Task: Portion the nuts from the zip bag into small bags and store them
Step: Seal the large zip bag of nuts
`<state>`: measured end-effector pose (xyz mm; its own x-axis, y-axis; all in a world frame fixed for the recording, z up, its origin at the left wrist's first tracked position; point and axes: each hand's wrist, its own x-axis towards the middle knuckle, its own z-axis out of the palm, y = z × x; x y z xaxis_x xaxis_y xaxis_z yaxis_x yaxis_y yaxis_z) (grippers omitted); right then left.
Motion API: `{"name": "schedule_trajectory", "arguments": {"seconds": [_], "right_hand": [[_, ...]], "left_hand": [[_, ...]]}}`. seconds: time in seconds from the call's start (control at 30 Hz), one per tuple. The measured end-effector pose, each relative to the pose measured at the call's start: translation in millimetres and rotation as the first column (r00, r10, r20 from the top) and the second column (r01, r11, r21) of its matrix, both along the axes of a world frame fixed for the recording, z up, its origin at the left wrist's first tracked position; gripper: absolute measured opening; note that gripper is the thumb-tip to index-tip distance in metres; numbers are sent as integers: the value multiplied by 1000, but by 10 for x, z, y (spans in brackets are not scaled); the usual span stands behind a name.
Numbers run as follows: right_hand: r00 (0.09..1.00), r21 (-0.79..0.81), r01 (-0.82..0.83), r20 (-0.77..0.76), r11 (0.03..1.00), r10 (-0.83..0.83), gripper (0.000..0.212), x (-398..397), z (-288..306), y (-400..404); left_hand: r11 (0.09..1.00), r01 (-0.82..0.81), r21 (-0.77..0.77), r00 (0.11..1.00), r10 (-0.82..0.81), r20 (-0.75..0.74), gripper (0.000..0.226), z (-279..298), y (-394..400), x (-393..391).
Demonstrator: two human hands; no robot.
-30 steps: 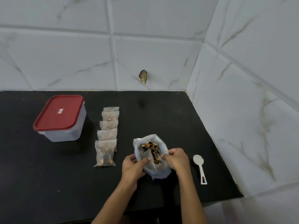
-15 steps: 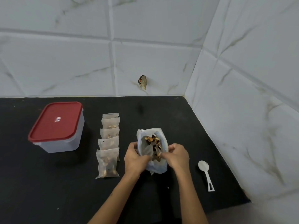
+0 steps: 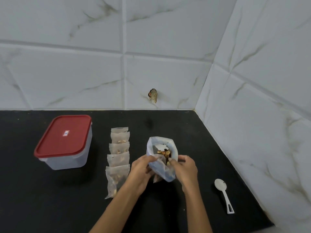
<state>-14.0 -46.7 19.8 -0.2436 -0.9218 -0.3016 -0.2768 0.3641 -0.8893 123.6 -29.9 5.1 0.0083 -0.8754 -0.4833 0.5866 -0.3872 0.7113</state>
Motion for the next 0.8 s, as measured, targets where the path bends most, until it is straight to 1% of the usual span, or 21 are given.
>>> {"name": "schedule_trajectory", "arguments": {"seconds": [0.03, 0.1, 0.17, 0.23, 0.3, 0.37, 0.43, 0.5, 0.53, 0.57, 0.6, 0.63, 0.67, 0.7, 0.73, 0.77, 0.8], "right_hand": [[996, 26, 11, 85, 1000, -13, 21, 1, -4, 2], [979, 73, -4, 203, 997, -11, 19, -14, 2, 13], [945, 93, -59, 325, 994, 25, 19, -60, 49, 18], [907, 74, -110, 416, 991, 69, 21, -111, 90, 10], [888, 47, -112, 454, 993, 78, 18, -147, 98, -11], [874, 58, -71, 484, 996, 34, 23, -154, 73, -56], [857, 86, -69, 515, 994, 15, 28, -138, 67, -105], [849, 105, -79, 528, 991, 11, 28, -115, 82, -154], [858, 102, -66, 514, 993, 4, 29, -96, 99, -172], [896, 82, -31, 443, 996, -9, 30, -82, 103, -191], [953, 45, 19, 301, 999, -32, 30, -71, 102, -218], [992, -3, 64, 113, 998, -64, 30, -56, 106, -243], [994, -63, 87, -59, 994, -90, 30, -30, 115, -257], [980, -119, 83, -170, 989, -103, 30, -5, 117, -274], [972, -153, 71, -210, 986, -102, 30, 20, 115, -282], [974, -157, 59, -208, 986, -91, 31, 39, 103, -293], [986, -141, 59, -146, 988, -80, 31, 54, 102, -305]], "left_hand": [[1000, 12, -8, 999, -12, 42, 33, 1, 1, 3], [999, 27, -17, 995, -25, 91, 33, 9, 7, 10], [1000, 14, 2, 997, -14, 73, 37, 14, -8, 12], [1000, 2, 23, 999, -3, 39, 32, 38, -30, 18], [999, 5, 49, 999, -7, 37, 25, 35, -75, 32], [999, 20, 30, 998, -22, 65, 23, 36, -115, 38], [999, 23, -28, 990, -19, 140, 25, 25, -166, 29], [995, 10, -103, 964, 18, 266, 34, 21, -220, 5], [988, 5, -154, 929, 53, 367, 39, 21, -245, -4], [979, 5, -206, 865, 99, 493, 41, 31, -263, -7], [967, 8, -254, 773, 155, 616, 43, 41, -274, 0], [955, 17, -297, 674, 208, 708, 44, 54, -277, 9], [945, 25, -328, 612, 245, 752, 46, 61, -272, 19], [937, 32, -348, 583, 265, 768, 47, 48, -280, 26], [936, 48, -348, 557, 264, 787, 45, 21, -288, 29], [943, 54, -329, 582, 237, 778, 41, -7, -297, 32], [955, 42, -293, 675, 189, 713, 38, -27, -305, 34]]}}
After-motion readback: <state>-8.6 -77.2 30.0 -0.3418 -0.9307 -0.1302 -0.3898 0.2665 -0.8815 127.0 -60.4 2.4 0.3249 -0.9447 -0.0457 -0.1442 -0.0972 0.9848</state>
